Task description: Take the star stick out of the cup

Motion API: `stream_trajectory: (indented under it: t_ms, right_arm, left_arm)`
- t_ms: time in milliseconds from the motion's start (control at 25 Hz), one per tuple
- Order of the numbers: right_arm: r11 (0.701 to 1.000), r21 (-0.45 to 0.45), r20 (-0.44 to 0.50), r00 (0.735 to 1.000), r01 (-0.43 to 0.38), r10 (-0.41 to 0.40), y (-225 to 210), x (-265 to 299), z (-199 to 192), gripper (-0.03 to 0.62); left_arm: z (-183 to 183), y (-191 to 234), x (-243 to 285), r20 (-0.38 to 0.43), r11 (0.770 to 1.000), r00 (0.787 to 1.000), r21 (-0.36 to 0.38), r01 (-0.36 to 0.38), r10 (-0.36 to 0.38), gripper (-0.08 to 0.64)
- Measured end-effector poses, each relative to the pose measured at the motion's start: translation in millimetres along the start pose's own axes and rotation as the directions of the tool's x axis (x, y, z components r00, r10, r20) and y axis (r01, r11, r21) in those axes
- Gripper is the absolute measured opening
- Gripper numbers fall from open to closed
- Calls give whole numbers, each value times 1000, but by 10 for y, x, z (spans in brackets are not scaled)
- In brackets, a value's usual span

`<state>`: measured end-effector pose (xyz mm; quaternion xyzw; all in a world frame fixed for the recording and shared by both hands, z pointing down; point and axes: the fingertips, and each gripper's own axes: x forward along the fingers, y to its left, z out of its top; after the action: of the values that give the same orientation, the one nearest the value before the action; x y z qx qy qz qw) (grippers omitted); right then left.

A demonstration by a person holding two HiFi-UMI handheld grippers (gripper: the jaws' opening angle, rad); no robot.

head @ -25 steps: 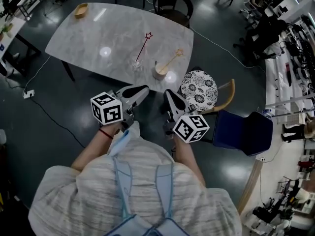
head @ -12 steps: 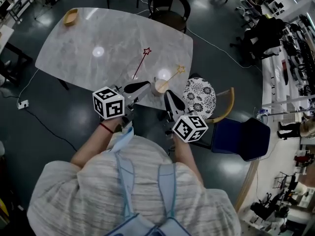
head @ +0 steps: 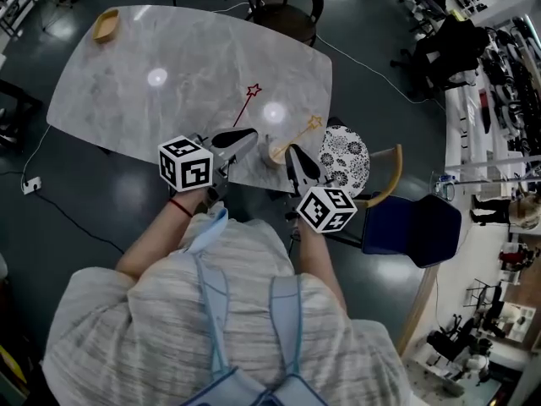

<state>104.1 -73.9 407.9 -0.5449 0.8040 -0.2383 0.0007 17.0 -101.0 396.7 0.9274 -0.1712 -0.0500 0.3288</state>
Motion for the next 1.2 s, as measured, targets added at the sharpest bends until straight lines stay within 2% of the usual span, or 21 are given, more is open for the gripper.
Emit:
stream_trajectory:
  t_ms: [200, 400, 920, 1200]
  right_arm:
    - [998, 24, -12, 998, 56, -55, -258, -26, -100, 11]
    - [996, 43, -39, 997, 74, -72, -525, 34, -202, 11]
    - [999, 31, -132, 991, 38, -33, -922, 257, -334, 11]
    - [998, 60, -160, 987, 26, -16, -1108, 326, -469, 11]
  left_arm:
    - [-48, 67, 57, -21, 1000, 1000, -13, 10, -10, 23]
    - [-129, 196, 154, -35, 999, 999, -36, -4, 2, 23]
    - [-223, 318, 519, -60, 997, 998, -63, -38, 35, 23]
    - [-379, 410, 611, -82, 995, 995, -77, -67, 61, 23]
